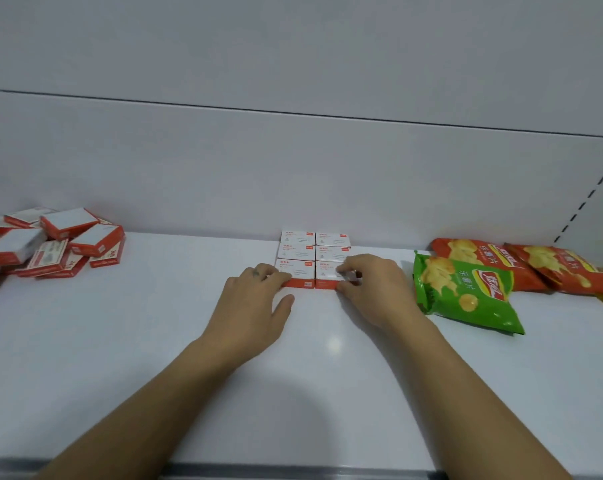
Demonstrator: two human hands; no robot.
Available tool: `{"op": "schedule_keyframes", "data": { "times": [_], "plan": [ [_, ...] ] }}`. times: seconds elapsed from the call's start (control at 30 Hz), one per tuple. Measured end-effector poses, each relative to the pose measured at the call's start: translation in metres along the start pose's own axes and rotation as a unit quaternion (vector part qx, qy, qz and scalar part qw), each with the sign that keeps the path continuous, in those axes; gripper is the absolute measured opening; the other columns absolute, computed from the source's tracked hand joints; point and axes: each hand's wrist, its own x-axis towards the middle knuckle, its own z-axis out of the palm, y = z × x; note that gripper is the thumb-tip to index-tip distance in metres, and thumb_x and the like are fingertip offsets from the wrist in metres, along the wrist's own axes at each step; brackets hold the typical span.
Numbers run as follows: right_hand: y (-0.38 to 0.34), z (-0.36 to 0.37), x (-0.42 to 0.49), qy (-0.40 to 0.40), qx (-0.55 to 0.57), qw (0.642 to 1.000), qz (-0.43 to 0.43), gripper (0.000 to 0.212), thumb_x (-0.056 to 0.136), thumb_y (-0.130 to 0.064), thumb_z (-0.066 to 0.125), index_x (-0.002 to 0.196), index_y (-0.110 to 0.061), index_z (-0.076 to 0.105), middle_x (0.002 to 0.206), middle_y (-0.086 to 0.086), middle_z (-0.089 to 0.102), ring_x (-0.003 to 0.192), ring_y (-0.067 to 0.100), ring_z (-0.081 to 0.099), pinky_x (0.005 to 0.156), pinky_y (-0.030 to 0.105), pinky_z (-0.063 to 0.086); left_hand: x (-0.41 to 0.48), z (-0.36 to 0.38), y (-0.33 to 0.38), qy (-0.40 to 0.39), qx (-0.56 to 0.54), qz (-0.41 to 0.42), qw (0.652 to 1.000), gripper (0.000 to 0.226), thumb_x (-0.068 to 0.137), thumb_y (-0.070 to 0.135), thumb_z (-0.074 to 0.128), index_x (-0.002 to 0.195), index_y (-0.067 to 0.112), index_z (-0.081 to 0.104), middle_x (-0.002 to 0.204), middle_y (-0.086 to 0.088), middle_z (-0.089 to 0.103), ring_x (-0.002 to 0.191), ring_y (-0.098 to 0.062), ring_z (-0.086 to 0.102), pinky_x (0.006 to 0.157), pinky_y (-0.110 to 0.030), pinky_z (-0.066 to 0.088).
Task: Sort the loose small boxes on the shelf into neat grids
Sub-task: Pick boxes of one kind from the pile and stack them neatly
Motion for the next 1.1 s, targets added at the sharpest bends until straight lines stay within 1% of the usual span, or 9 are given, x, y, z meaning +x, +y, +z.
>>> {"op": "schedule_keyframes", "data": {
  "times": [0.1,0.23,0.37,0.43,0.57,0.63,0.73,0.93,1.1],
  "plan": [
    [-0.005,0.003,-0.001,0.01,-0.02,1.0,-0.014,0.027,0.088,-0.023,0.061,0.113,-0.023,0.068,0.119,-0.006,0.067,0.108,0.016,0.06,0.082,0.023,0.04,0.0,0.002,0.0,-0.018,-0.017,-0.006,1.0,0.044,0.094,0.036,0.048,0.136,0.022,0.048,0.133,0.005,0.044,0.116,-0.017,0.048,0.1,-0.03,0.039],
    [-0.004,0.003,0.0,0.009,-0.029,1.0,0.001,0.029,0.089,-0.025,0.058,0.116,-0.027,0.067,0.122,-0.009,0.065,0.111,0.016,0.058,0.083,0.025,0.041,0.0,0.002,0.004,-0.023,-0.018,-0.011,1.0,0.045,0.094,0.035,0.048,0.136,0.022,0.047,0.131,0.006,0.043,0.111,-0.016,0.052,0.095,-0.025,0.041],
    [-0.006,0.001,0.003,-0.003,-0.049,0.999,0.013,0.032,0.087,-0.023,0.055,0.116,-0.029,0.066,0.121,-0.01,0.065,0.112,0.017,0.057,0.08,0.026,0.039,0.007,-0.003,0.003,-0.004,-0.017,-0.001,1.0,0.035,0.092,0.033,0.052,0.125,0.022,0.058,0.117,0.005,0.053,0.097,-0.019,0.059,0.087,-0.029,0.047],
    [-0.007,0.001,0.003,-0.012,-0.057,0.998,0.008,0.032,0.086,-0.026,0.056,0.116,-0.029,0.066,0.123,-0.009,0.063,0.114,0.018,0.054,0.084,0.028,0.039,0.011,-0.006,0.002,0.001,-0.013,0.002,1.0,0.032,0.092,0.033,0.053,0.12,0.023,0.062,0.114,0.006,0.056,0.093,-0.019,0.06,0.086,-0.031,0.048],
    [-0.01,-0.004,0.001,-0.023,-0.071,0.997,-0.002,0.034,0.084,-0.037,0.06,0.116,-0.029,0.066,0.131,-0.005,0.055,0.12,0.018,0.048,0.092,0.031,0.038,0.013,-0.016,0.001,-0.008,0.005,0.013,1.0,0.034,0.091,0.038,0.052,0.121,0.025,0.062,0.119,0.006,0.059,0.101,-0.017,0.058,0.094,-0.034,0.044],
    [-0.016,-0.009,0.002,-0.012,-0.057,0.998,-0.012,0.043,0.083,-0.041,0.063,0.123,-0.028,0.062,0.134,-0.004,0.053,0.122,0.018,0.046,0.095,0.031,0.037,0.012,-0.026,-0.004,0.003,0.006,0.005,1.0,0.037,0.091,0.04,0.052,0.125,0.025,0.058,0.123,0.006,0.058,0.107,-0.018,0.055,0.095,-0.031,0.042],
    [-0.034,-0.017,0.005,0.003,-0.034,0.998,-0.052,0.051,0.082,-0.039,0.065,0.131,-0.028,0.055,0.135,-0.004,0.051,0.123,0.018,0.044,0.098,0.032,0.035,0.01,-0.047,-0.019,0.021,0.025,-0.01,0.999,0.04,0.09,0.041,0.054,0.127,0.024,0.056,0.128,0.004,0.056,0.113,-0.02,0.053,0.097,-0.033,0.039],
    [-0.11,-0.01,0.02,-0.038,-0.045,0.985,-0.165,0.064,0.084,-0.042,0.064,0.141,-0.027,0.04,0.147,-0.007,0.039,0.135,0.016,0.032,0.108,0.031,0.026,-0.003,-0.097,-0.069,0.04,0.086,-0.056,0.994,0.046,0.089,0.044,0.054,0.13,0.024,0.052,0.13,0.002,0.055,0.116,-0.02,0.051,0.098,-0.034,0.037],
    [-0.187,0.019,0.03,-0.066,-0.039,0.969,-0.234,0.068,0.086,-0.044,0.062,0.145,-0.025,0.034,0.15,-0.005,0.035,0.137,0.017,0.029,0.111,0.032,0.025,-0.025,-0.132,-0.116,0.06,0.115,-0.102,0.986,0.049,0.087,0.049,0.054,0.13,0.026,0.051,0.13,0.001,0.055,0.117,-0.021,0.051,0.099,-0.038,0.037]
  ]
}}
